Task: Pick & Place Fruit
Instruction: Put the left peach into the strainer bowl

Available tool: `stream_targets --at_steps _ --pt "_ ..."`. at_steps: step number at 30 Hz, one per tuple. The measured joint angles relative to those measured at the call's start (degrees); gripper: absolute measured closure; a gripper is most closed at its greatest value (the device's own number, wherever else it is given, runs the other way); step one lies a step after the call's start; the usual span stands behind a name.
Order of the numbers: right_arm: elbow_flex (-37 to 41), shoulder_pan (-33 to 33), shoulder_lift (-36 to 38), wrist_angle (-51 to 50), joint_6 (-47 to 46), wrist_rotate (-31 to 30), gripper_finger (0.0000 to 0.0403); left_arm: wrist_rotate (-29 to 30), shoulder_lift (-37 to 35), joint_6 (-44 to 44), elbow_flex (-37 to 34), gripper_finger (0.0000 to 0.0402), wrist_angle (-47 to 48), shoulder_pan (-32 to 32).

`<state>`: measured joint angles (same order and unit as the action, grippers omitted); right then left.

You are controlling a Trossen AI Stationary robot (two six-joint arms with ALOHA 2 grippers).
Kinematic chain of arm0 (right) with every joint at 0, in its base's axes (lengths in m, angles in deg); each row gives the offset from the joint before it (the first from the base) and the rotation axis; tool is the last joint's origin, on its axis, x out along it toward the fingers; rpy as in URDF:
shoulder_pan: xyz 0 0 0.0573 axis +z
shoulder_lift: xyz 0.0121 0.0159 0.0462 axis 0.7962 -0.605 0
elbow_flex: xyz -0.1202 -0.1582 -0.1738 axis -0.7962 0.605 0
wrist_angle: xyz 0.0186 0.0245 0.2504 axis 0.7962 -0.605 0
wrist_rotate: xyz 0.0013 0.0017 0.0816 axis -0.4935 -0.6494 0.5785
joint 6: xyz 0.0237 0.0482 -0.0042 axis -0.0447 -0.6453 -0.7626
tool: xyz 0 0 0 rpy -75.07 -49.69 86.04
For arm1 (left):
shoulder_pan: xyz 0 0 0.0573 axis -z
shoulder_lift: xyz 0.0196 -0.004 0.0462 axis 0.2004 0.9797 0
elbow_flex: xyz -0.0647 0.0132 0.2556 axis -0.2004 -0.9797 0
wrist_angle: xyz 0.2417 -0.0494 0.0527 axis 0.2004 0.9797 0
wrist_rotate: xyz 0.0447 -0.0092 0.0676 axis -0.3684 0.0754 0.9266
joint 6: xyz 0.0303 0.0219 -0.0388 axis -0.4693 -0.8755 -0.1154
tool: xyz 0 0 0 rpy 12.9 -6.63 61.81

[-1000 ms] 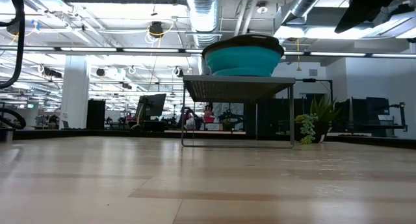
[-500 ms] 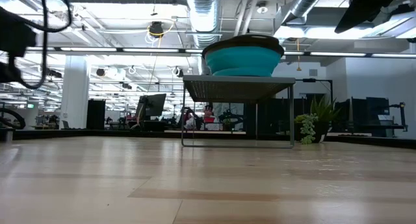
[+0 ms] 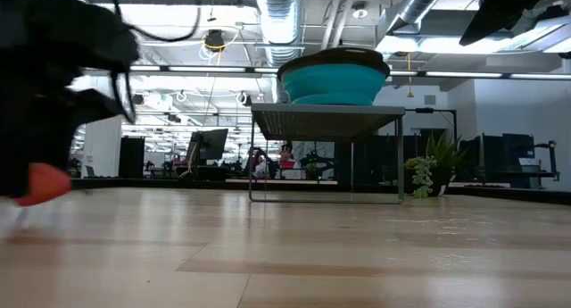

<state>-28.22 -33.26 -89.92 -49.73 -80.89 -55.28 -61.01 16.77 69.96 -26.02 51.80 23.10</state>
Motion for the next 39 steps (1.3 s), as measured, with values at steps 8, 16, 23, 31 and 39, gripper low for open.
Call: stream_targets --at_steps 8,16,23,31,39 --pt "0.00 0.00 0.02 0.00 0.00 0.00 0.0403 0.45 -0.02 -9.99 0.00 0.0277 -14.60 -7.23" --pt "0.00 0.00 0.00 0.00 0.00 0.00 0.0403 0.45 -0.02 -17.17 0.00 0.0277 -35.64 -15.83" --pt "0.00 -0.01 0.01 0.00 0.00 0.00 0.0403 0.45 -0.02 -22.54 0.28 0.0274 -55.13 -22.90" --pt "0.01 -0.02 0.00 0.00 0.02 -0.21 0.0403 1.01 -0.02 -32.15 9.36 0.0278 -56.89 -28.35" --pt "0.01 -0.02 0.02 0.02 0.00 -0.24 0.0403 10.40 -0.07 -38.85 15.36 0.0277 -56.64 -34.29"
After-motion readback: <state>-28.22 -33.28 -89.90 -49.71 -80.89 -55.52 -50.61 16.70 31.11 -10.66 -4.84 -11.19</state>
